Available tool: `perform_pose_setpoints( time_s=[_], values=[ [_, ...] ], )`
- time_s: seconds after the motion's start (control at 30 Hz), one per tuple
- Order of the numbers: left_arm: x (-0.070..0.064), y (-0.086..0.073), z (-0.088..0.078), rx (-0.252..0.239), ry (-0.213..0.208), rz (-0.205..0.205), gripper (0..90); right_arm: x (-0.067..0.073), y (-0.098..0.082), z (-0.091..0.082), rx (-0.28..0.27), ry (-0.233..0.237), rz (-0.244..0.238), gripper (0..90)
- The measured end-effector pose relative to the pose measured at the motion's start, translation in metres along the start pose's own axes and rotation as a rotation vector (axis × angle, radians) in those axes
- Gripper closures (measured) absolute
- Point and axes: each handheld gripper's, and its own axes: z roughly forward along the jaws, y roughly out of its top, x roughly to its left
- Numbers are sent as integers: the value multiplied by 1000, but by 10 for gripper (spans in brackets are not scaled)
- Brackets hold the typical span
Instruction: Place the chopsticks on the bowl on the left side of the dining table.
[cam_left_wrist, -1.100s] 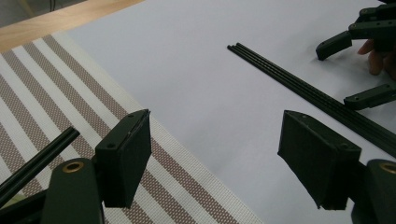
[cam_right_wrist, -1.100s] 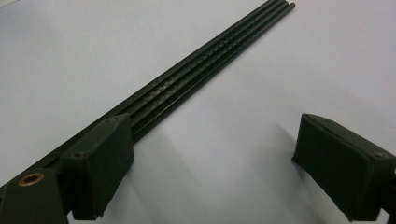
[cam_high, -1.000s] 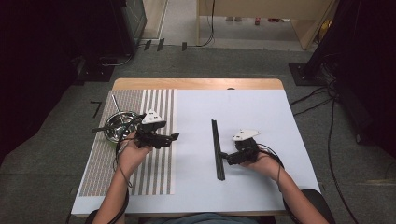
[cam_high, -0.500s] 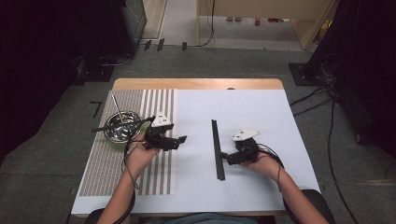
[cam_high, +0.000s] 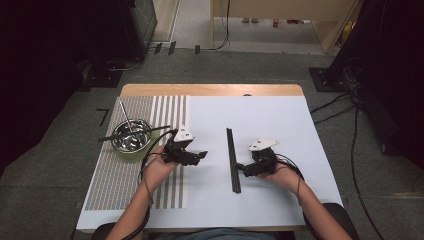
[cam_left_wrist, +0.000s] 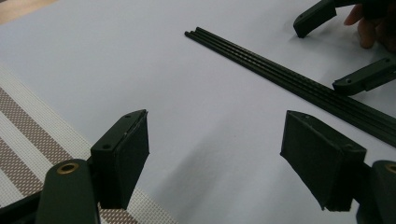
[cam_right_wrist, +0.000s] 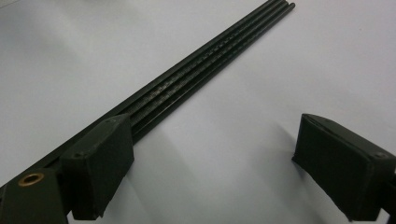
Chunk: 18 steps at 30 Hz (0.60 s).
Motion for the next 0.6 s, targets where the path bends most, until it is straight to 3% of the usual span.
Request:
perform_pose_setpoints(
  time_s=[0.1,0.6],
  values=[
    [-1,-2,4,0,-4,-5,235,0,0,0,-2,-1,-3,114],
    [-11,-5,25,43,-21,53,235,0,0,0,-1,0,-1,114]
  ],
)
